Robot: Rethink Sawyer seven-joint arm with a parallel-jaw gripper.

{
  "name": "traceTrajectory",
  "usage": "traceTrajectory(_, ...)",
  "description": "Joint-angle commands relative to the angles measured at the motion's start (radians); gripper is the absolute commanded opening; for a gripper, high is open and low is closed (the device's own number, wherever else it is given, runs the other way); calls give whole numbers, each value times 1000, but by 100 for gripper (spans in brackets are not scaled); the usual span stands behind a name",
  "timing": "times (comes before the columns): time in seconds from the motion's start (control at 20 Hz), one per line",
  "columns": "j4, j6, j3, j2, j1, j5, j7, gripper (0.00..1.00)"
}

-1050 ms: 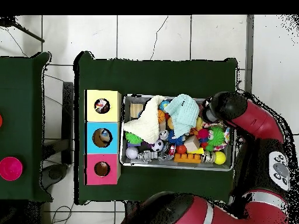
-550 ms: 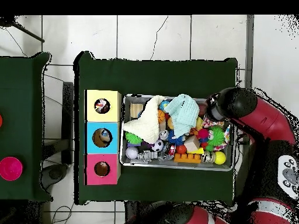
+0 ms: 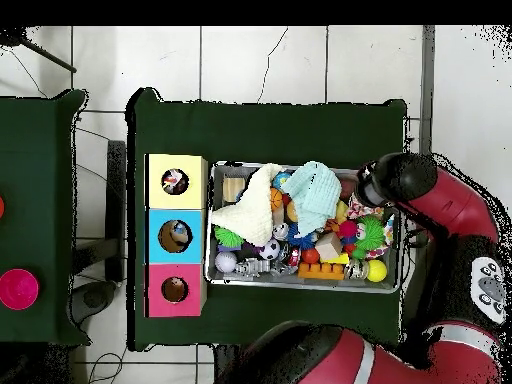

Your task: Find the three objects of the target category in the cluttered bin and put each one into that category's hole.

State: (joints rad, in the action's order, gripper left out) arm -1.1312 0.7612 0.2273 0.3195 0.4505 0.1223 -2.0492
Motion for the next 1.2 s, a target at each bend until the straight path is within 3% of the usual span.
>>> traceTrajectory(0.05, 0, -54, -98, -102, 5, 5, -91, 100)
traceTrajectory(0.15, 20, 4, -90, -123, 2, 7, -90, 100)
traceTrajectory(0.7, -97, -139, -122, -124, 21, 13, -87, 100)
traceTrajectory(1.2, -81, -121, -123, -129, 38, 15, -76, 100)
